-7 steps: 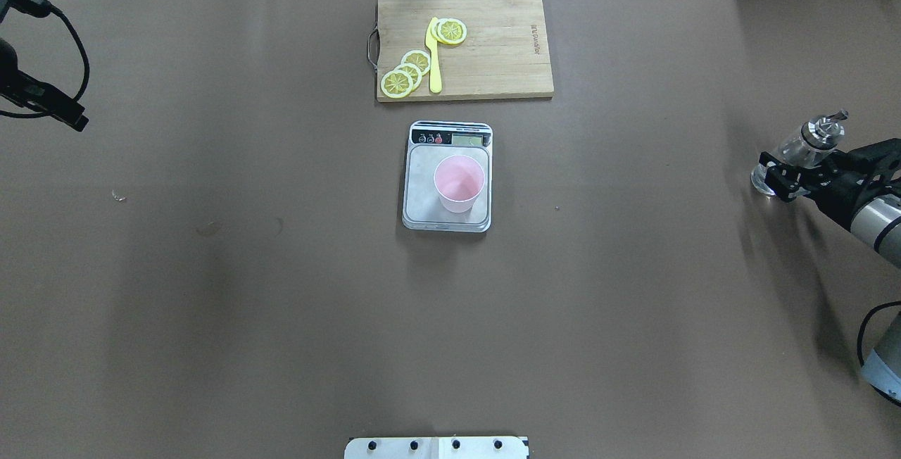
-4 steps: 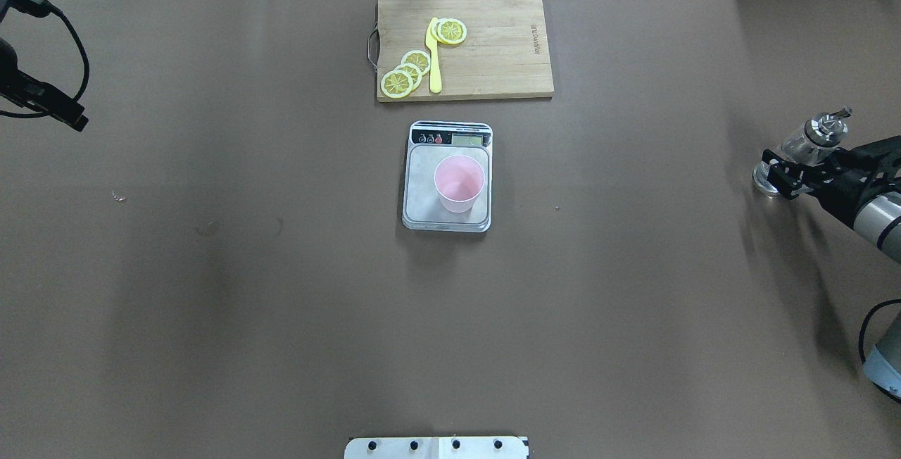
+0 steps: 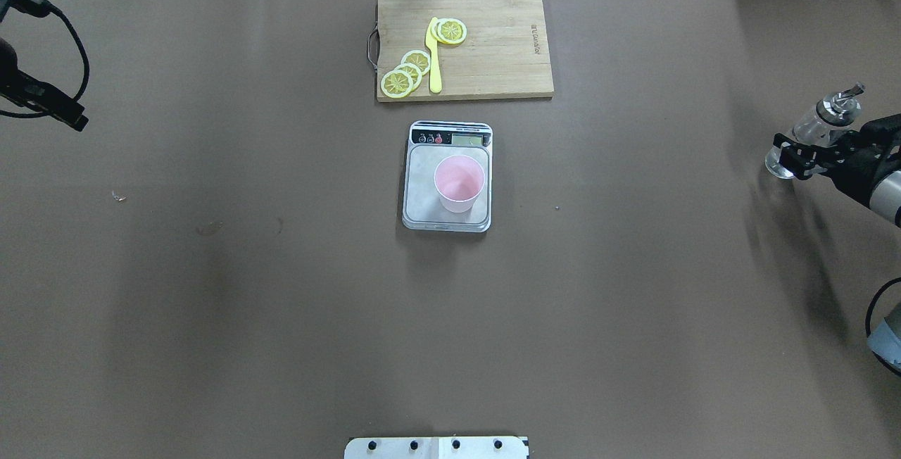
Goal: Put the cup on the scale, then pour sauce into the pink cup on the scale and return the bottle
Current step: 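Lift the dispenser bottle with the right gripper off the table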
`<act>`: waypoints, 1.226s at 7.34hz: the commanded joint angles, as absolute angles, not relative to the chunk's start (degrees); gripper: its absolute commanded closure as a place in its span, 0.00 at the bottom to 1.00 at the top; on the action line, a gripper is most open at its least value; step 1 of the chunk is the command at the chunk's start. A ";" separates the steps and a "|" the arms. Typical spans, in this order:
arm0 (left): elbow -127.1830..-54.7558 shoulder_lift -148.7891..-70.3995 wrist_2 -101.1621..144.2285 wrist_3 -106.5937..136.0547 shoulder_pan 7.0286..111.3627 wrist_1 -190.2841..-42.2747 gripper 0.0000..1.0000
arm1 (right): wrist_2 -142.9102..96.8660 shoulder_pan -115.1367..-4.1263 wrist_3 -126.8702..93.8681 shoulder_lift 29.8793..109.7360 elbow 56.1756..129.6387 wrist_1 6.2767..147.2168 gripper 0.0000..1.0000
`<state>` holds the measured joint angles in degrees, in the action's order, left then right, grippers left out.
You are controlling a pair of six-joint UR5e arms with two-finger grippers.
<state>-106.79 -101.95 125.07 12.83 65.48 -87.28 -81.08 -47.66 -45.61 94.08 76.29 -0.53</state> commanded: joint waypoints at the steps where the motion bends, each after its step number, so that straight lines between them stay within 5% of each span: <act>1: -106.79 -102.04 125.07 12.83 65.48 -87.28 0.03 | -81.65 -48.25 -45.18 93.96 78.12 2.79 0.62; 4: -106.79 -101.95 125.07 12.83 65.57 -87.28 0.03 | -81.91 -50.09 -39.66 95.35 92.49 20.67 0.71; 9: -106.88 -101.95 125.16 12.83 65.83 -87.28 0.03 | -81.74 -51.24 -33.17 95.01 106.13 40.20 0.85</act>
